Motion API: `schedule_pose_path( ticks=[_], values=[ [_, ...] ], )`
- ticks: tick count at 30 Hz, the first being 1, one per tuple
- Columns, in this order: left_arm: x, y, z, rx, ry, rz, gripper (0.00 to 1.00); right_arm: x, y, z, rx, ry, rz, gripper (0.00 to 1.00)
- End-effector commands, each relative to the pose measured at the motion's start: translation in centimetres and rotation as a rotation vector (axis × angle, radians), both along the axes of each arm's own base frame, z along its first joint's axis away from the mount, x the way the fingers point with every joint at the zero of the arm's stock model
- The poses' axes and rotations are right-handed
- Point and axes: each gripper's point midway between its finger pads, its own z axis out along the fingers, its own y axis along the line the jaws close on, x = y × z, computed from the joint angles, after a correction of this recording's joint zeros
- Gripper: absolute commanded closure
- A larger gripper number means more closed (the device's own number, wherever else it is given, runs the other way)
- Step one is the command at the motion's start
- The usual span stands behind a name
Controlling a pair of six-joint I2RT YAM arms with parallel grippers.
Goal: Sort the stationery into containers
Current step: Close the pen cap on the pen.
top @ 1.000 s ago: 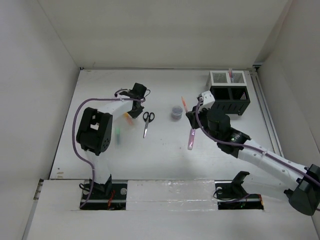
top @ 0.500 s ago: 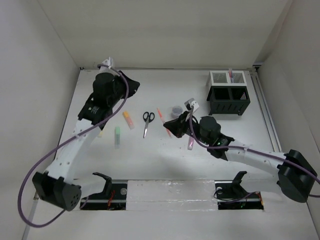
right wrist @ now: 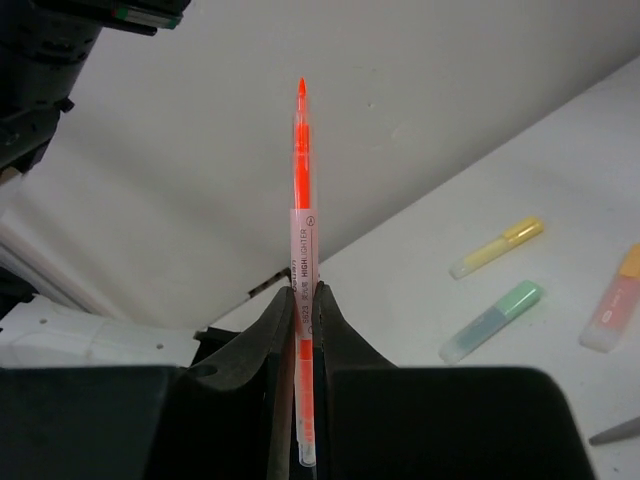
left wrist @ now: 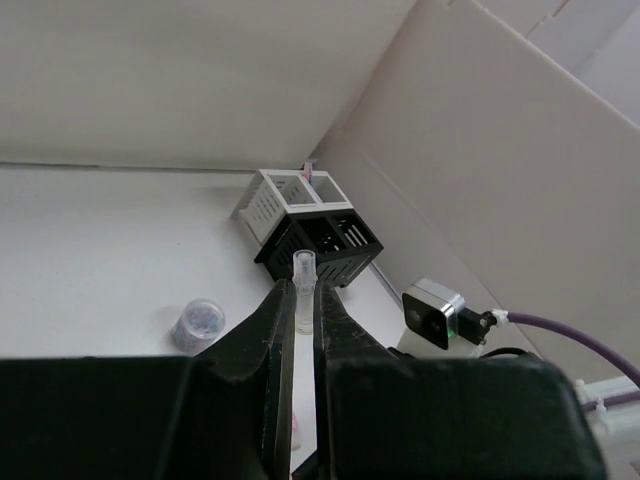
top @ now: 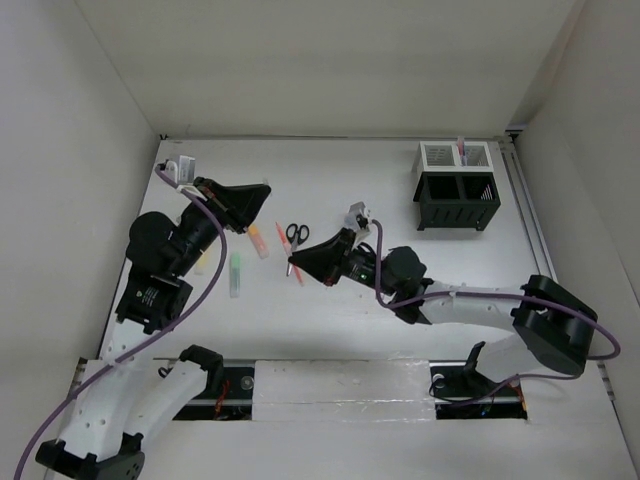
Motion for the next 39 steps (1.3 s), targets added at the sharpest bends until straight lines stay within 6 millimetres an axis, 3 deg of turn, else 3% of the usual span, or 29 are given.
schedule_pose_path(
  ticks=[1,11,27,39],
  values=[
    [-0.5,-0.8,1.3,0.002,-0.082,-0.055,1.0,-0.7,-0.6,6.3,0.193,-0.074,0.008,1.0],
    [-0.9,-1.0,1.3,0.0,-0.102,-0.077,1.0,-0.5,-0.3,7.4,0.209,-0.084,0.008,1.0],
    [-1.1,-1.5,0.8,-0.002,-0.099,-0.11,1.0,0.7,-0.3,7.2,0.192,-0.106,-0.055,1.0],
    [-1.1,-1.5,0.6,-0.009,-0.093,-0.112,1.0,1.1,0.0,8.2,0.196,-0.114,-0.067,1.0]
  ],
)
